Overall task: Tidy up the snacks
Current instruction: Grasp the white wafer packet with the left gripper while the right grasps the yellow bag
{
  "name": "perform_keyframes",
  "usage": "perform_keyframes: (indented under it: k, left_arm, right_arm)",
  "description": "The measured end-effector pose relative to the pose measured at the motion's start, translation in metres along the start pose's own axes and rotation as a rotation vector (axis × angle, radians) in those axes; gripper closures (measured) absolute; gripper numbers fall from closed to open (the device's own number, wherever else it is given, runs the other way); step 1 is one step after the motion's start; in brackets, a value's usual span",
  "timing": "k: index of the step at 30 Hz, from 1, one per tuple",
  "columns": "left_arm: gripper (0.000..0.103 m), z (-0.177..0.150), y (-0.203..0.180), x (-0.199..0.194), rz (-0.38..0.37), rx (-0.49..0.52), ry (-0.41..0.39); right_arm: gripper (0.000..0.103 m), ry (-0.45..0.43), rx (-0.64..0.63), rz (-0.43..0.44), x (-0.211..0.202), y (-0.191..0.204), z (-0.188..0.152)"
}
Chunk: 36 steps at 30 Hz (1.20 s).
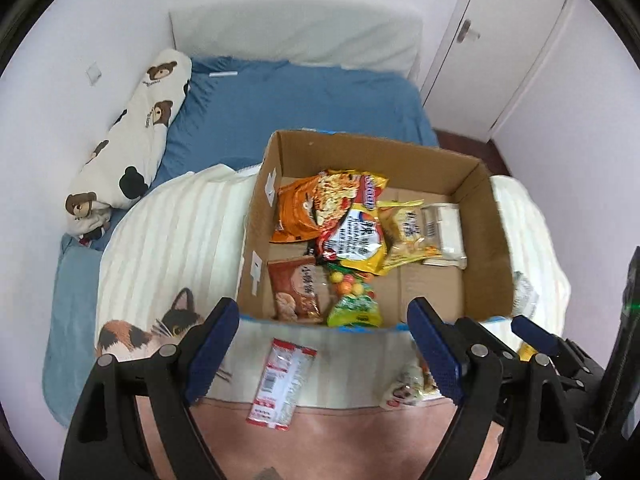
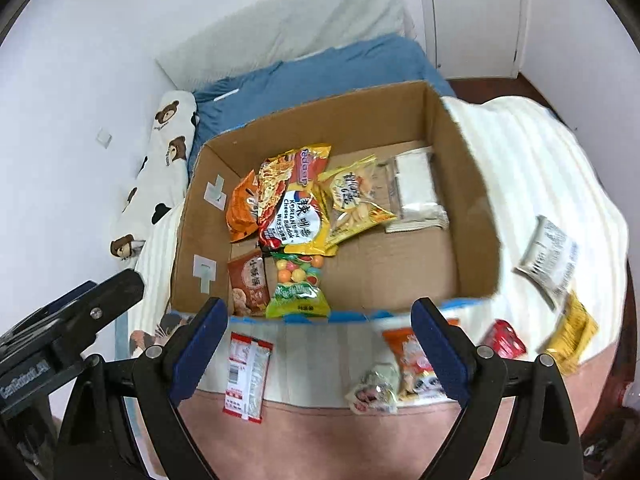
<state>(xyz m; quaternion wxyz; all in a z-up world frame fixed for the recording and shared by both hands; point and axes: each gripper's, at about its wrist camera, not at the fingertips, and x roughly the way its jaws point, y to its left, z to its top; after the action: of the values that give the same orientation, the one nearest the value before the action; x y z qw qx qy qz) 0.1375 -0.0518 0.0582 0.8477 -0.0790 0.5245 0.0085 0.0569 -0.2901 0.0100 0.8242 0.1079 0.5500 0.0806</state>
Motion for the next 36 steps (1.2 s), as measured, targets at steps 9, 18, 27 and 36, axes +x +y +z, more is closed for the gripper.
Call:
perform_keyframes:
  k: [9,18,27,36]
  left_arm:
    - [0.017,-0.036,-0.055,-0.011,-0.012,0.093,-0.013]
    - [0.017,-0.021,-0.199,0.038,-0.027,0.373,0.063]
    - [0.017,0.004,-0.328,0.139,0.027,0.62,0.235]
    - [0.017,-0.023,-0.387,0.236,0.058,0.778,0.466]
  right_arm:
    - [0.008,-0.041,0.156,0.02,-0.046,-0.07,-0.041]
    - [0.008,-0.062,0.514,-0.025,-0.057,-0.228,-0.06]
    - [0.008,-0.042,0.704,-0.004,-0.025,-0.322,-0.074]
    - [0.008,0.014,0.818,0.056,0.019,-0.364,-0.092]
